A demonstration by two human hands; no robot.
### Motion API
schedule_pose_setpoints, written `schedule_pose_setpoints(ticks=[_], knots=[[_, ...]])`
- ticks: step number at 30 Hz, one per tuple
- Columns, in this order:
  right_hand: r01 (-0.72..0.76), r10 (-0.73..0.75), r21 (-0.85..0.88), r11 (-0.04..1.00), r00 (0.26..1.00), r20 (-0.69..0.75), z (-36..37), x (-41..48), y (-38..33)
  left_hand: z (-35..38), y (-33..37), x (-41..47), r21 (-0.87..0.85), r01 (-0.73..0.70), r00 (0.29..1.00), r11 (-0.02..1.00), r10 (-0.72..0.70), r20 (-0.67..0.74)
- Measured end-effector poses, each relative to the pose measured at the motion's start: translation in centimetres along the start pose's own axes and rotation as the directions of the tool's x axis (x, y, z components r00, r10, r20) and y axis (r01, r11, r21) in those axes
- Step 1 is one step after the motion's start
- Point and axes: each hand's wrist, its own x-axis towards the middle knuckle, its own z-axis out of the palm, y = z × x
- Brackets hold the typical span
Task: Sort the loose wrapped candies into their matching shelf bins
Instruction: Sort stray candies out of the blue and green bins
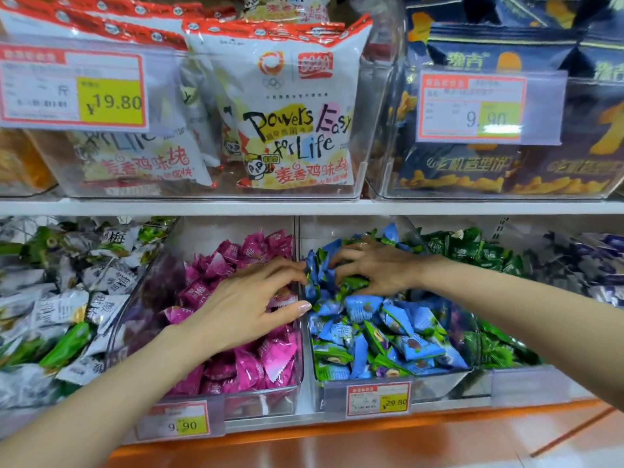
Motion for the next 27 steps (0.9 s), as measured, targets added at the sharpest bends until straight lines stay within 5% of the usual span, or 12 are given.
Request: schedule_pose_setpoints(ticks=[11,19,24,27], knots=[[-0.312,0.318,0.076,0.947,0.945,-0.08,-2.0,0.6,2.2,0.1,0.0,0.0,-0.002,-0.005,1.0,1.0,0.005,0.021],[-0.065,0.067,0.051,0.997,0.997,-0.038,-1.6,0.0,0.6,0.1,0.0,0.2,-0.004,0.003,0.999,1.0,-0.002,0.037],[-0.136,0.094,0.196,0.971,0.974,0.208,-3.1,-0.2,0.0,0.1,0.1,0.2,-0.01,-0.001,0.999,1.0,0.002,0.035],[-0.17,0.105,0.347,0.922,0.974,0.199,-3.8,-0.5,-0.6,0.1,0.0,0.2,-0.024,-0.012,0.999,1.0,0.013,0.03]])
